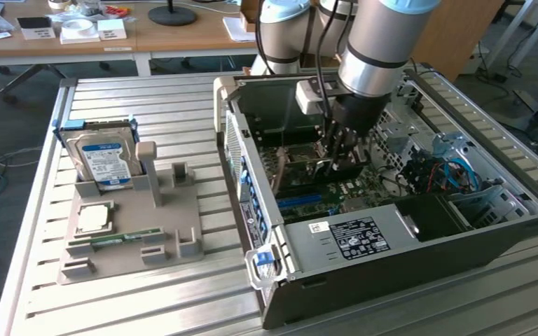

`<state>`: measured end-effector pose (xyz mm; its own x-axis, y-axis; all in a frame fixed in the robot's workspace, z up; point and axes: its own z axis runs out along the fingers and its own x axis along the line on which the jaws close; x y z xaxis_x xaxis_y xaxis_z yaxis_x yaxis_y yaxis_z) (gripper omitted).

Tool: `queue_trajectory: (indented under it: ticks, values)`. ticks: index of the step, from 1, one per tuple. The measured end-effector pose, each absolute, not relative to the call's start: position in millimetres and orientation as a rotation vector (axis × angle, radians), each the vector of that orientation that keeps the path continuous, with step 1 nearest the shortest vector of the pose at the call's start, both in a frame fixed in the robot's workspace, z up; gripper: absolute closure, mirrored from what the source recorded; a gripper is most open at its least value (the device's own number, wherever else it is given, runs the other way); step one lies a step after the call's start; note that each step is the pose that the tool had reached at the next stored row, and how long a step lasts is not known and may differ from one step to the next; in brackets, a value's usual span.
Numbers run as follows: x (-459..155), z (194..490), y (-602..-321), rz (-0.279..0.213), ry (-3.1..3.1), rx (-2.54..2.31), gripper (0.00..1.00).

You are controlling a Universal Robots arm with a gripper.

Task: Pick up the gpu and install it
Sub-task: 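Insert the gpu into the slot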

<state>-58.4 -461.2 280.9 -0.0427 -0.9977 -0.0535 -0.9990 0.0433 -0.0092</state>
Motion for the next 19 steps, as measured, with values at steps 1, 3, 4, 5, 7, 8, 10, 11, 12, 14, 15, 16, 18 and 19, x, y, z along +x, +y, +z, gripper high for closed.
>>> queue_trajectory:
  ticks: [1,3,4,5,7,8,10,11,12,14,15,16,18,19]
  values:
    - [-59.6,280.8,-461.2,0.047,2.236,-2.142,0.73]
    - [-61.7,280.8,-461.8,0.047,2.236,-2.142,0.73]
    - [-62.7,280.8,-462.1,0.047,2.236,-2.142,0.73]
    - [-63.5,280.5,-462.1,0.047,2.236,-2.142,0.73]
    - [-65.3,280.1,-462.1,0.047,2.236,-2.142,0.73]
    - [-66.2,279.9,-462.2,0.047,2.236,-2.142,0.73]
    - [-67.4,279.8,-463.3,0.047,2.236,-2.142,0.73]
    - [-67.8,279.7,-463.8,0.047,2.236,-2.142,0.73]
    - [-68.2,279.1,-463.8,0.047,2.236,-2.142,0.73]
    - [-68.9,277.1,-463.8,0.047,2.236,-2.142,0.73]
    - [-69.3,275.6,-463.8,0.047,2.236,-2.142,0.73]
    - [-69.6,274.3,-463.8,0.047,2.236,-2.142,0.73]
    - [-69.7,273.0,-463.9,0.047,2.236,-2.143,0.73]
    - [-69.7,273.1,-463.9,0.046,2.237,-2.143,0.73]
